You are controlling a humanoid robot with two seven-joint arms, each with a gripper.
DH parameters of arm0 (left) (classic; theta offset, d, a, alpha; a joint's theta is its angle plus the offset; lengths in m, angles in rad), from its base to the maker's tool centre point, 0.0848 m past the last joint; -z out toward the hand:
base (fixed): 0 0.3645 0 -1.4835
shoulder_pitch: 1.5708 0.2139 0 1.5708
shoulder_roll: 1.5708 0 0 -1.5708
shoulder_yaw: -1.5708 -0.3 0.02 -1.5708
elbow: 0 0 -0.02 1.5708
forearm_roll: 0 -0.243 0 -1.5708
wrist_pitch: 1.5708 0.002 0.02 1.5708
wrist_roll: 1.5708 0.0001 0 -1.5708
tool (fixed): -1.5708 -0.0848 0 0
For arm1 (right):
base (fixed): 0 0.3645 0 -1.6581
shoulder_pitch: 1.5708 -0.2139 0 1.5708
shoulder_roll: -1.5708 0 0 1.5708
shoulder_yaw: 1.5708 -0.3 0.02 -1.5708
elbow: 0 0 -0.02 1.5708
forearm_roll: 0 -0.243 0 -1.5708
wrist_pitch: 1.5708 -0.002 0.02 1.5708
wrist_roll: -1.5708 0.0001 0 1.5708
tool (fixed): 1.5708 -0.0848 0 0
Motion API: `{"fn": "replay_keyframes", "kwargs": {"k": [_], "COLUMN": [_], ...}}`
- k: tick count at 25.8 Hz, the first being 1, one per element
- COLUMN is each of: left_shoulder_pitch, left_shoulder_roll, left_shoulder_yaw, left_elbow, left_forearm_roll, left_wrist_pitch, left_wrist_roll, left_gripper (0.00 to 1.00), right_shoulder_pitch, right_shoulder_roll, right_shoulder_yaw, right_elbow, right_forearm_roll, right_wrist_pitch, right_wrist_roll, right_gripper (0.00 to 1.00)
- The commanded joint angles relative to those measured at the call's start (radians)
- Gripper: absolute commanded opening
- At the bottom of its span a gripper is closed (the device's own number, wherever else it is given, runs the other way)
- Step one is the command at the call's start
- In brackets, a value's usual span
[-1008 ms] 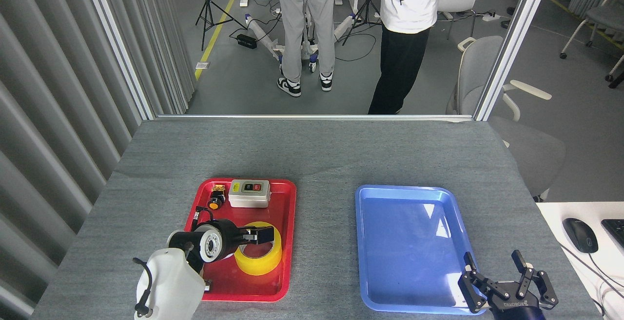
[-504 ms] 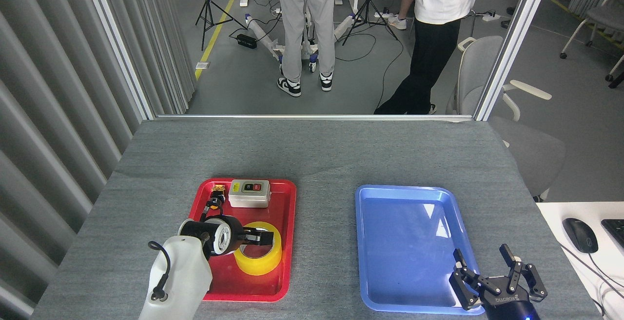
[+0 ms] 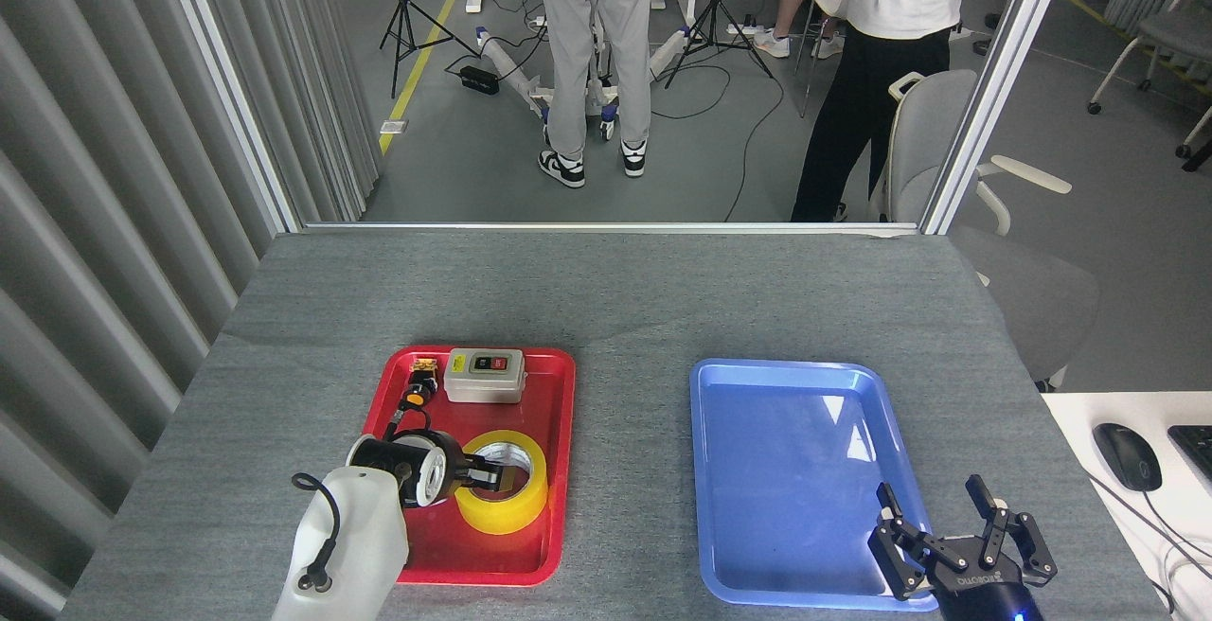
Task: Place and move tape with both arms
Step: 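Lower the left gripper and grasp the yellow tape roll's edge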
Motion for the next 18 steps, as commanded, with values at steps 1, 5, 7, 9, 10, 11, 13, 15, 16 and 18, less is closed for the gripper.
{"fn": "replay_keyframes", "kwargs": {"k": [1,5,7,9,10,11,13,15,16,18], "left_shoulder_pitch": [-0.001,-0.001,-0.001,-0.001,-0.003,-0.003,-0.003,-0.003,-0.003,-0.003], "left_shoulder_roll": [0.000,0.010,0.016,0.025,0.031,0.037,0.048,0.052,0.054,0.054], "left_shoulder_yaw": [-0.022,-0.023,-0.023,-0.023,-0.023,-0.023,-0.023,-0.023,-0.023,-0.023], "left_elbow": [0.013,0.017,0.031,0.045,0.053,0.059,0.067,0.068,0.068,0.068], "left_forearm_roll": [-0.018,-0.023,-0.029,-0.034,-0.034,-0.034,-0.034,-0.034,-0.034,-0.034], "left_wrist_pitch": [-0.004,-0.008,-0.010,-0.010,-0.010,-0.010,-0.011,-0.013,-0.013,-0.014], "left_wrist_roll": [0.001,0.052,0.070,0.089,0.101,0.112,0.123,0.123,0.123,0.123], "left_gripper": [0.75,0.66,0.64,0.62,0.61,0.59,0.58,0.57,0.57,0.56], "right_shoulder_pitch": [0.000,0.000,0.002,0.002,0.000,0.000,0.000,-0.002,-0.002,-0.009], "right_shoulder_roll": [0.022,0.038,0.040,0.048,0.052,0.057,0.057,0.068,0.072,0.072], "right_shoulder_yaw": [0.000,0.000,0.000,0.000,0.000,0.000,0.000,0.000,-0.002,-0.002], "right_elbow": [0.001,0.001,0.001,0.001,0.001,0.001,0.001,0.001,0.001,0.001], "right_forearm_roll": [0.003,0.003,0.005,0.003,0.005,0.006,0.008,0.010,0.010,0.010], "right_wrist_pitch": [0.001,0.003,0.003,0.003,0.003,0.003,0.001,0.003,0.003,0.003], "right_wrist_roll": [0.001,0.001,0.001,0.001,0.001,0.001,0.001,0.001,0.001,0.002], "right_gripper": [1.00,1.00,1.00,1.00,1.00,1.00,1.00,1.00,1.00,1.00]}}
